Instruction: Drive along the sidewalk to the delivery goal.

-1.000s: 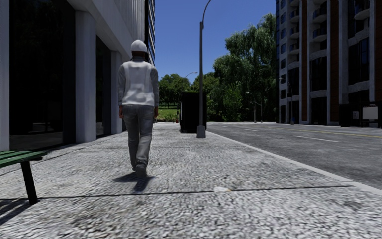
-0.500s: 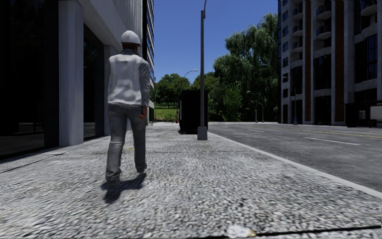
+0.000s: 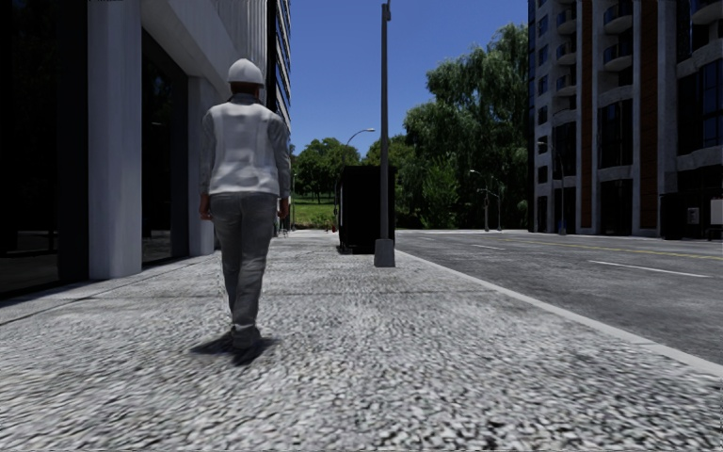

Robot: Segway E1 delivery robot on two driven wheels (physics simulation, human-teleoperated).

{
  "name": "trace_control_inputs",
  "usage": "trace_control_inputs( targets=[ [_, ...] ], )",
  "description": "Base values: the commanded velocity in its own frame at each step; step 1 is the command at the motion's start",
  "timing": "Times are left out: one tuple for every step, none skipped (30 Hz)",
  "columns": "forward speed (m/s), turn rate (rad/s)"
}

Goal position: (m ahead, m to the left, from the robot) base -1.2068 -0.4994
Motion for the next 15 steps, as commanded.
trace_control_inputs(
  targets=[
    [0.00,0.00],
    [0.00,0.00],
    [0.00,0.00],
    [0.00,0.00],
    [0.00,0.00],
    [0.00,0.00],
    [0.00,0.00],
    [0.00,0.00],
    [0.00,0.00],
    [0.00,0.00],
    [0.00,0.00],
    [0.00,0.00],
    [0.00,0.00],
    [0.00,0.00],
    [0.00,0.00]
  ],
)
